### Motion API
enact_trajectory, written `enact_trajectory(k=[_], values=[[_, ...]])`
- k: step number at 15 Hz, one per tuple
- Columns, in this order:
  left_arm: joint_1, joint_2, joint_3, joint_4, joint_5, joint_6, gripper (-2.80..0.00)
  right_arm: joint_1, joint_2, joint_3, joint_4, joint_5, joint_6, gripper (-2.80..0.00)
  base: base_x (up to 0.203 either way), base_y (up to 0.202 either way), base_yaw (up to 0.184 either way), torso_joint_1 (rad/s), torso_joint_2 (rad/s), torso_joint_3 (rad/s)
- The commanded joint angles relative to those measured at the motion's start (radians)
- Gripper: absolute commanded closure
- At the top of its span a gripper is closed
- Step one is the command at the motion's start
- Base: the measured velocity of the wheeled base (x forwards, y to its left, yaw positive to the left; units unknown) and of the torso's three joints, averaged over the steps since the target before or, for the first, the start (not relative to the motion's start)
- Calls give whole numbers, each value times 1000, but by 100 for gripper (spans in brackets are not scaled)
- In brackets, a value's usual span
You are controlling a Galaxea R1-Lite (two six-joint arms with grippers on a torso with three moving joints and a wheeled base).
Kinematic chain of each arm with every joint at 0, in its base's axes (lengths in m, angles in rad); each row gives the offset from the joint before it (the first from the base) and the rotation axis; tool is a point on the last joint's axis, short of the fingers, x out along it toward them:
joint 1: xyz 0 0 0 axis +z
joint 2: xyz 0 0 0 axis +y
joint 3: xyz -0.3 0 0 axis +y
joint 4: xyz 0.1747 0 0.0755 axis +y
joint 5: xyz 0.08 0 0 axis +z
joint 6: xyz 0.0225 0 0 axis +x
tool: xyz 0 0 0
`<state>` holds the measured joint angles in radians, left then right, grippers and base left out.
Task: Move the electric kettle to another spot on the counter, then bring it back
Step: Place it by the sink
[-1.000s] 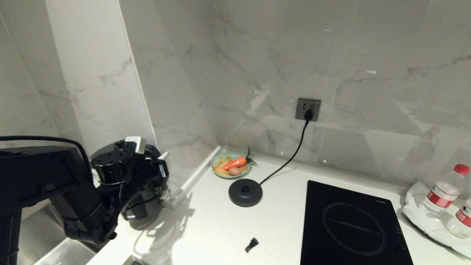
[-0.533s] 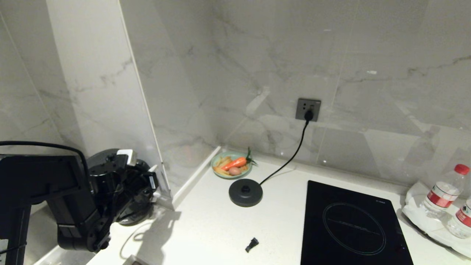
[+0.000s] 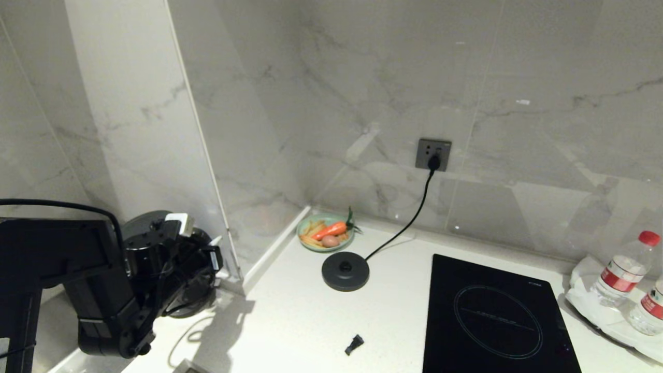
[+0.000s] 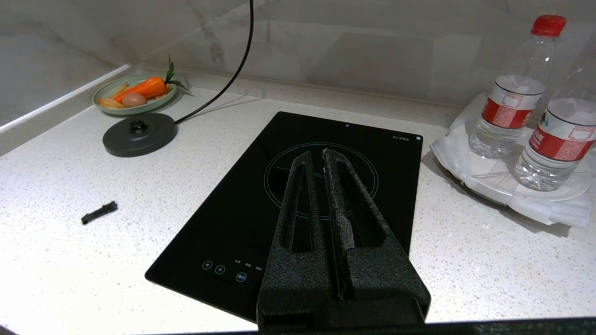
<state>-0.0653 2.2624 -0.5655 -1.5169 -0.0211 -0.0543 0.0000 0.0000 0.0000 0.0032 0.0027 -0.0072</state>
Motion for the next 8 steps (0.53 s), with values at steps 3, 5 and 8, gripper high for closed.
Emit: enact_trajectory(k=[3,5,8], values=[[4,-47,-12,-13,-23,18,0,0,0,0,0,0,1,0,0,0,0,0,0,0],[4,-53,-8,-13,-30,25,0,0,1,0,0,0,1,0,0,0,0,0,0,0],[4,-55,-2,-13,-33,41,0,0,0,0,0,0,1,0,0,0,0,0,0,0]])
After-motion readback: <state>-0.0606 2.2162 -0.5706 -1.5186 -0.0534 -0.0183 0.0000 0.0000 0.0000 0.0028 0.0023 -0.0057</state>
